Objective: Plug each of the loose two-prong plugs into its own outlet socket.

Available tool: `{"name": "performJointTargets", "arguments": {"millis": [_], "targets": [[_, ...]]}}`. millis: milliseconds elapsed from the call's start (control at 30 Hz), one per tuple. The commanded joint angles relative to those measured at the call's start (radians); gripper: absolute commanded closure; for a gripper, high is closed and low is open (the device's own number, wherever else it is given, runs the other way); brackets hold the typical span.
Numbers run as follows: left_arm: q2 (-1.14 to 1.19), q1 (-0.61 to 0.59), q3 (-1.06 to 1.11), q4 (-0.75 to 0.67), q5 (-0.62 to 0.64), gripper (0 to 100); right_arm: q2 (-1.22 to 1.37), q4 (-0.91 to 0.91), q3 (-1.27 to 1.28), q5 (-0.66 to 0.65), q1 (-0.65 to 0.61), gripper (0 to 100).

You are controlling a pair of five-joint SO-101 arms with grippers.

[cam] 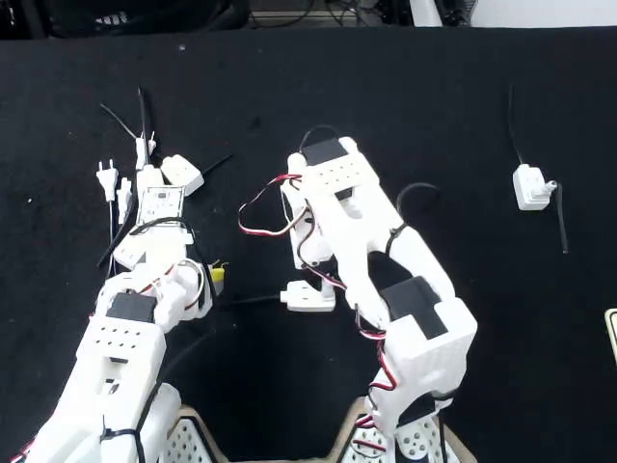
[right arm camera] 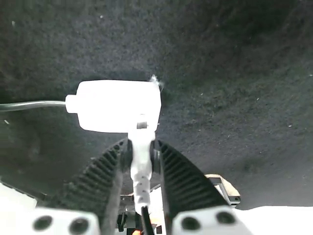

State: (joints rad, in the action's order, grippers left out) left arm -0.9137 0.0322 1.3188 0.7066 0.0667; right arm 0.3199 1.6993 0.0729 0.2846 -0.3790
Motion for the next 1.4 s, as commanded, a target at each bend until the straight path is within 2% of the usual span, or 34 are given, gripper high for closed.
{"name": "performJointTargets", "arguments": {"millis": [0, 1000, 1367], "targets": [[-0.028, 0.002, -0.007, -0.014, 0.006, 78, 0.001, -0.049, -0.025, 0.015, -0.011, 98.7], [-0.028, 0.002, -0.007, -0.014, 0.006, 78, 0.002, -0.124, -0.015, -0.02, -0.014, 98.8], [-0.028, 0.002, -0.007, -0.014, 0.006, 78, 0.01, -0.203, 0.074, -0.021, -0.017, 98.8]]}}
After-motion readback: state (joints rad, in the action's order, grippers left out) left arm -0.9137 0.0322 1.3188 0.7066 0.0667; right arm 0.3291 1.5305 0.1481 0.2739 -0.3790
